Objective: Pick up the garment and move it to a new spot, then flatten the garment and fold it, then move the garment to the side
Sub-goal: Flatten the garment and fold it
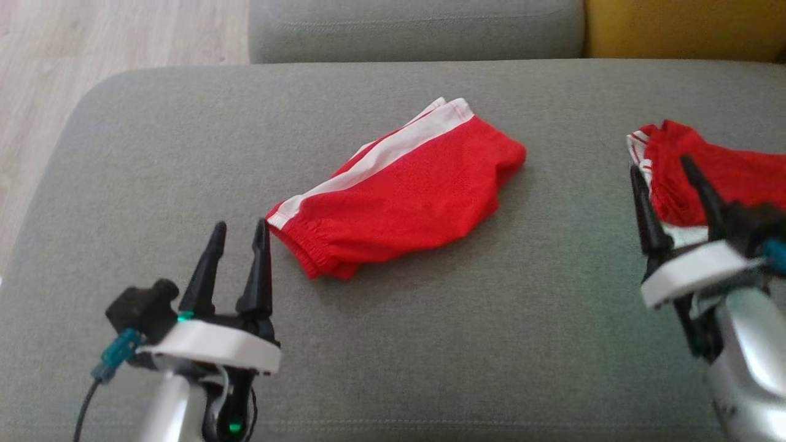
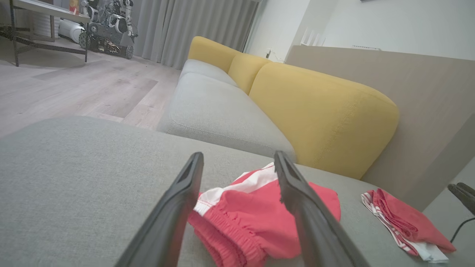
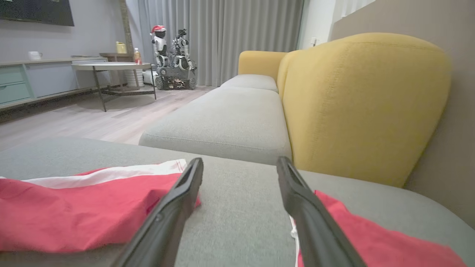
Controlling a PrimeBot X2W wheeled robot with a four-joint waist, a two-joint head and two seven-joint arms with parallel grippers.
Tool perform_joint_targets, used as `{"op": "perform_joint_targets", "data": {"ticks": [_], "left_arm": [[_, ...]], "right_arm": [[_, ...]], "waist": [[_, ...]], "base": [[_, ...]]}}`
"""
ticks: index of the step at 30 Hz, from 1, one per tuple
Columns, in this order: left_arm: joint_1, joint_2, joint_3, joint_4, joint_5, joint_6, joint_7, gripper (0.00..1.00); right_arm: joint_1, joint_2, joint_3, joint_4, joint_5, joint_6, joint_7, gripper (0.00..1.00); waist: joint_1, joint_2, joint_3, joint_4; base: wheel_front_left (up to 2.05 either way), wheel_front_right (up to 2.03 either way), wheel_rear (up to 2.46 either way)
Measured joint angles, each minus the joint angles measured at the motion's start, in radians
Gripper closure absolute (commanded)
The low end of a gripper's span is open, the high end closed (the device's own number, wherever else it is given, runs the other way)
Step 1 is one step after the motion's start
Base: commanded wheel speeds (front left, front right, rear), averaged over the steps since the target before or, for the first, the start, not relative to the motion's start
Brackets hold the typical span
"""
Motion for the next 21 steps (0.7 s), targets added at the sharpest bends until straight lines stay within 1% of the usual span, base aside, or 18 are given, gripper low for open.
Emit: {"op": "perform_joint_targets", "data": {"ticks": [2,5,8,11,14,17,19,21], "left_arm": [[0.021,0.0,-0.005,-0.008,0.019,0.0,0.0,0.0],[0.042,0.0,-0.011,-0.022,0.044,0.0,0.0,0.0],[0.049,0.0,-0.011,-0.024,0.043,0.001,0.0,0.0],[0.049,0.0,-0.017,-0.026,0.043,0.001,0.0,0.0],[0.049,0.0,-0.034,-0.026,0.042,0.001,0.0,0.0],[0.049,0.0,-0.04,-0.026,0.041,0.001,0.0,0.0],[0.047,0.001,-0.048,-0.026,0.039,0.001,0.0,0.0],[0.045,0.001,-0.061,-0.026,0.037,0.001,0.0,0.0]], "right_arm": [[0.059,0.037,-0.054,-0.042,-0.064,0.0,0.0,0.0],[0.128,0.091,-0.115,-0.095,-0.128,0.0,0.0,0.0],[0.174,0.128,-0.144,-0.119,-0.171,0.0,0.0,0.0],[0.2,0.147,-0.16,-0.133,-0.194,0.0,0.001,0.0],[0.202,0.156,-0.168,-0.144,-0.196,0.0,0.007,0.0],[0.201,0.158,-0.169,-0.149,-0.178,0.0,0.036,0.0],[0.198,0.167,-0.174,-0.15,-0.124,0.0,0.07,0.0],[0.193,0.183,-0.184,-0.149,-0.039,0.0,0.12,0.0]], "waist": [[0.0,0.0,-0.007,-0.011],[0.0,0.0,-0.012,-0.024],[0.0,0.0,-0.013,-0.032],[0.0,0.0,-0.012,-0.033],[0.0,0.0,-0.01,-0.026],[0.0,0.0,-0.004,-0.013],[0.0,0.0,0.003,-0.001],[0.0,0.0,0.014,0.013]], "base": [[0.0,0.0,0.0],[0.0,0.0,0.0],[0.0,0.0,0.0],[0.0,0.0,0.0],[0.0,0.0,0.0],[0.0,0.0,0.0],[0.0,0.0,0.0],[0.0,0.0,0.0]]}}
